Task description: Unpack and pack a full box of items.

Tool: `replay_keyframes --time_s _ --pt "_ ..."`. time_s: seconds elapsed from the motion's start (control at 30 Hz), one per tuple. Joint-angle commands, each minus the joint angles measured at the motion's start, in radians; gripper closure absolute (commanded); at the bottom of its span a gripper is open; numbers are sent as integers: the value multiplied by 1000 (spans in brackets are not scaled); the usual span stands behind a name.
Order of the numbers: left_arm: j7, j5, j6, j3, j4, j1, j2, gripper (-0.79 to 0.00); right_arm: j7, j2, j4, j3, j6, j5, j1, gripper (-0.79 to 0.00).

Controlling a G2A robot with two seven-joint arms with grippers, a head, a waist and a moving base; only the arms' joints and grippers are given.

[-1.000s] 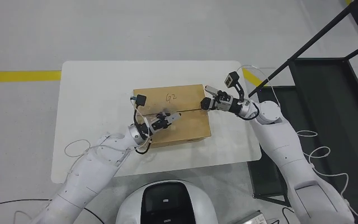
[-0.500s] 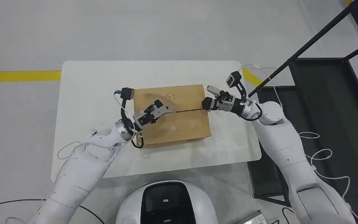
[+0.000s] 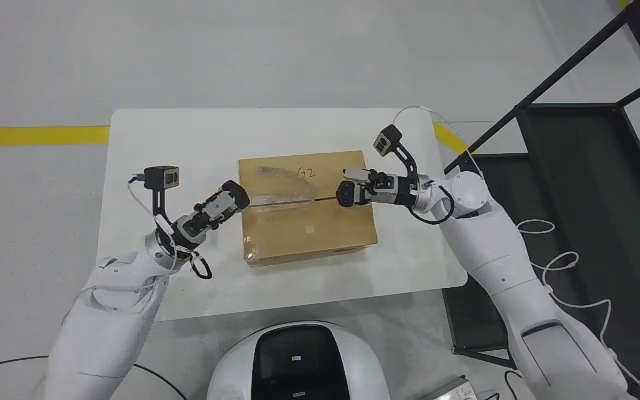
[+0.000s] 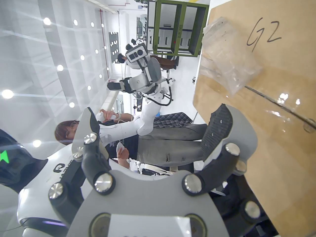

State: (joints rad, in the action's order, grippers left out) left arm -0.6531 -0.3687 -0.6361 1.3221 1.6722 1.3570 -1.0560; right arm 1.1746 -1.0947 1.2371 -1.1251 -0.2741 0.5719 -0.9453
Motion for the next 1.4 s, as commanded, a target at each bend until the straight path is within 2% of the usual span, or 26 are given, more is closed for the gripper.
replay_keyframes --time_s 0.0,0.17,0.43,0.57,0.73,1.07,1.17,1.37 --pt "-8 -29 -1 77 13 40 10 -785 -19 -7 -15 19 -16 -8 14 -785" --pt "-27 -85 -6 181 5 92 23 -785 -26 -8 -23 21 -21 -8 15 -785" --pt "-29 -135 -22 271 -37 140 29 -785 -66 -12 8 31 15 -11 10 -785" --pt "-3 -149 -21 327 -59 162 32 -785 -131 -42 48 112 66 3 65 -785" --pt "26 -168 1 382 -82 180 34 -785 -208 -87 26 230 83 -38 149 -785" --pt "24 -182 21 388 -86 178 33 -785 -217 -96 7 252 80 -56 164 -785" --pt "24 -182 21 388 -86 178 33 -785 -265 -97 8 248 95 -62 150 -785" --pt "24 -182 21 388 -86 178 33 -785 -309 -153 10 351 136 5 212 -785"
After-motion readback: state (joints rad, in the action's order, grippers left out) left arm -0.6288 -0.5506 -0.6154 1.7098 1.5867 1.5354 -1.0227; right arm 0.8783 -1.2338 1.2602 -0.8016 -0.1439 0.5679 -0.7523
